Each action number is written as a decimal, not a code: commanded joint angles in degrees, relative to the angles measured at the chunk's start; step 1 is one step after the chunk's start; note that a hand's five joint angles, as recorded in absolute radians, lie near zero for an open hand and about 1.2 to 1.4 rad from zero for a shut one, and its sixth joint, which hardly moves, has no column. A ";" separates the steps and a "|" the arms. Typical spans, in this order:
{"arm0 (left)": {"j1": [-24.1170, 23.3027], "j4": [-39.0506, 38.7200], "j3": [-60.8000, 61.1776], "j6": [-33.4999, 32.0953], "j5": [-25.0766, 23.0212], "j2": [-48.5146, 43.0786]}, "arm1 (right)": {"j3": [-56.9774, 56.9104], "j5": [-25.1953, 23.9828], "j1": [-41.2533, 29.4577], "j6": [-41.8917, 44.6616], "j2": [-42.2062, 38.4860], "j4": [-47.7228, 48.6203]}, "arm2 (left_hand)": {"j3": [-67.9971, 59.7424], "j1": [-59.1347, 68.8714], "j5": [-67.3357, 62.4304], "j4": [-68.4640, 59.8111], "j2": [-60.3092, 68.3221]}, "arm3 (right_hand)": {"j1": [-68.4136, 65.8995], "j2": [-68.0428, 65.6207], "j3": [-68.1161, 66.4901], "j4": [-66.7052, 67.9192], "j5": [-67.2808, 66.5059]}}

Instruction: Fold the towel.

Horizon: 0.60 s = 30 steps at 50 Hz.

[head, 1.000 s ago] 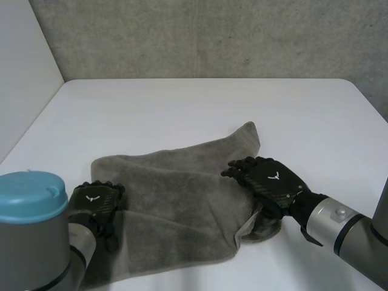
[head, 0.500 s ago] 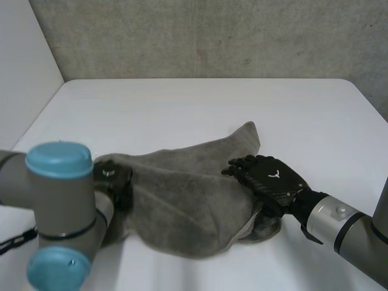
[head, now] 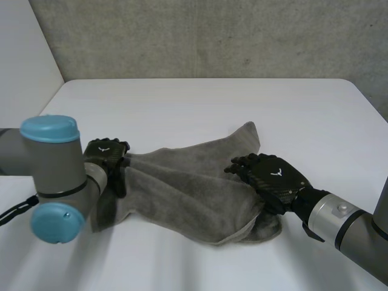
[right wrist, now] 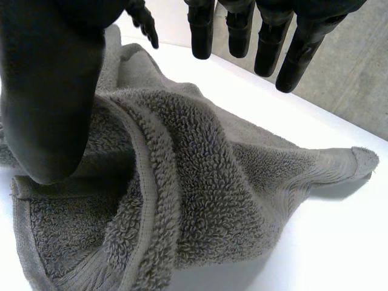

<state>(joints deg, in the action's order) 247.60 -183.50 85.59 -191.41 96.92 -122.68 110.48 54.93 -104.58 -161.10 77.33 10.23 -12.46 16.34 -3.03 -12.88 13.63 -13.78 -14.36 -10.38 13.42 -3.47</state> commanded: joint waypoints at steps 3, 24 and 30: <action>-0.19 -0.02 9.31 -0.54 -0.24 12.98 | 0.17 0.00 -0.01 0.00 0.02 -0.03 | 2.46 -6.34 3.03 2.88 -3.63 | 3.78 4.36 0.38 -3.42 3.47; -8.45 2.36 22.34 -1.51 0.47 23.54 | 0.26 0.00 -0.01 0.00 0.02 -0.03 | 2.46 -4.61 1.30 2.88 -1.90 | 3.78 4.36 0.38 -3.42 3.47; -10.65 3.68 22.51 -0.98 0.73 21.53 | 0.26 0.00 -0.01 0.00 0.02 -0.03 | 2.46 6.13 -9.44 2.88 8.84 | 3.78 4.36 0.38 -3.42 3.47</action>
<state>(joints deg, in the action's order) 238.84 -180.93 108.07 -192.77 97.36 -99.25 110.73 54.93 -104.61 -161.10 77.34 10.19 -12.46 16.95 -6.78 -12.88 16.69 -13.77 -14.36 -10.38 13.42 -3.47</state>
